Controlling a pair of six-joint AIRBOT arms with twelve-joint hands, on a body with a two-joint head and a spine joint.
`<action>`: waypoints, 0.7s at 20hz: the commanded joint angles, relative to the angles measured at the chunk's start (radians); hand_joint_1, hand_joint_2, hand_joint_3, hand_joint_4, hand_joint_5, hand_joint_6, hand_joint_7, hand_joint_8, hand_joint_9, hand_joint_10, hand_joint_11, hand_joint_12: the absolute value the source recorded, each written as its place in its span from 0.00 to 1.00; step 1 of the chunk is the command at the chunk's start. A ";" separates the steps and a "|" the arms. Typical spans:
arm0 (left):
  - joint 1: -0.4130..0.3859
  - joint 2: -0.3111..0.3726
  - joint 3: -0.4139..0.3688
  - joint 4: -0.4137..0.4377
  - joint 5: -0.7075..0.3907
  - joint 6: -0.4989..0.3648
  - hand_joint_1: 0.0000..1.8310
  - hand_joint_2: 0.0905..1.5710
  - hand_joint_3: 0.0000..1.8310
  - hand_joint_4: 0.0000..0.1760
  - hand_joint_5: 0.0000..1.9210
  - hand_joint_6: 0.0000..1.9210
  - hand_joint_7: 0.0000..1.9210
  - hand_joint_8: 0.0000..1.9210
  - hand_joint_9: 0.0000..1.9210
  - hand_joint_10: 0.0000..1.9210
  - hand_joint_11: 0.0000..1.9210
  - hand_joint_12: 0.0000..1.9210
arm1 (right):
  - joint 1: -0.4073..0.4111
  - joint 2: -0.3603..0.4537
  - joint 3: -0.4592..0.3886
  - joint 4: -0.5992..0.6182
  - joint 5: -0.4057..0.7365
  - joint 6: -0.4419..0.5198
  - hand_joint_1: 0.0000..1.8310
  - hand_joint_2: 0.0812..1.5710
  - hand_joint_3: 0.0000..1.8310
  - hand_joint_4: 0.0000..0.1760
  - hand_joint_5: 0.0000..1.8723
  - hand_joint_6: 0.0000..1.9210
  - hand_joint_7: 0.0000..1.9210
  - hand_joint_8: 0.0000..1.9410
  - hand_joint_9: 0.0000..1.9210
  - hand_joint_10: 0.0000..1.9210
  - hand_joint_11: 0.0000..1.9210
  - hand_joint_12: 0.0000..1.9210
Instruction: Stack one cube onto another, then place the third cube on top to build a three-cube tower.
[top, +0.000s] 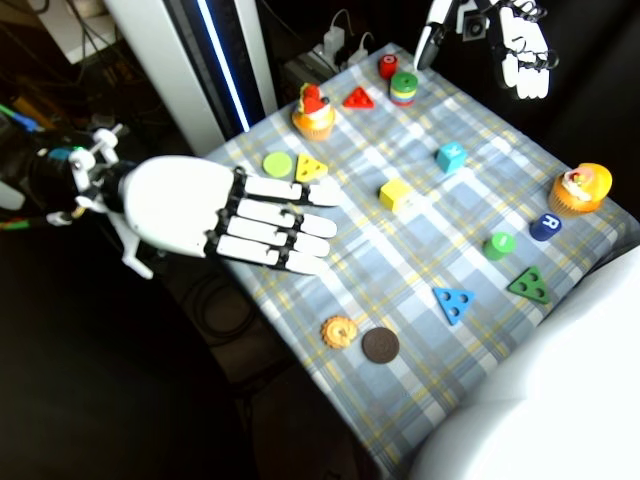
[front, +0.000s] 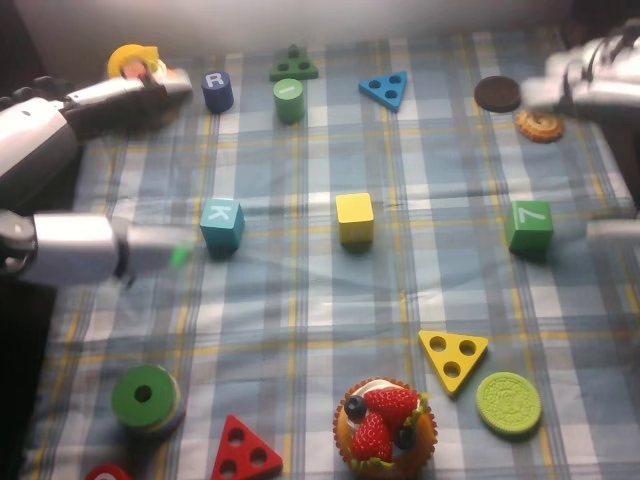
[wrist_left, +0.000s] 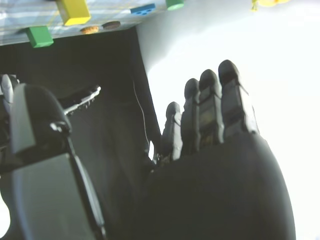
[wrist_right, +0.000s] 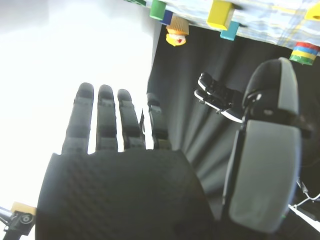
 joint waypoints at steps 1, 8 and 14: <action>-0.014 -0.004 0.006 0.010 -0.113 -0.004 0.37 0.63 0.00 0.87 0.20 0.00 0.25 0.00 0.24 0.00 0.13 0.12 | 0.013 0.000 0.003 0.022 0.112 0.003 0.43 0.71 0.00 0.00 0.35 0.00 0.37 0.00 0.34 0.01 0.12 0.48; -0.103 -0.074 0.028 -0.104 0.010 0.385 0.40 0.60 0.00 0.98 0.20 0.00 0.25 0.00 0.24 0.00 0.13 0.11 | 0.016 0.000 0.000 0.011 0.134 0.020 0.40 0.72 0.00 0.00 0.35 0.00 0.38 0.00 0.37 0.01 0.14 0.51; -0.185 -0.165 0.103 -0.243 0.141 0.715 0.42 0.61 0.00 1.00 0.26 0.01 0.26 0.00 0.24 0.00 0.13 0.10 | 0.031 0.010 -0.012 -0.031 0.195 0.051 0.35 0.74 0.00 0.00 0.34 0.00 0.37 0.00 0.34 0.00 0.10 0.48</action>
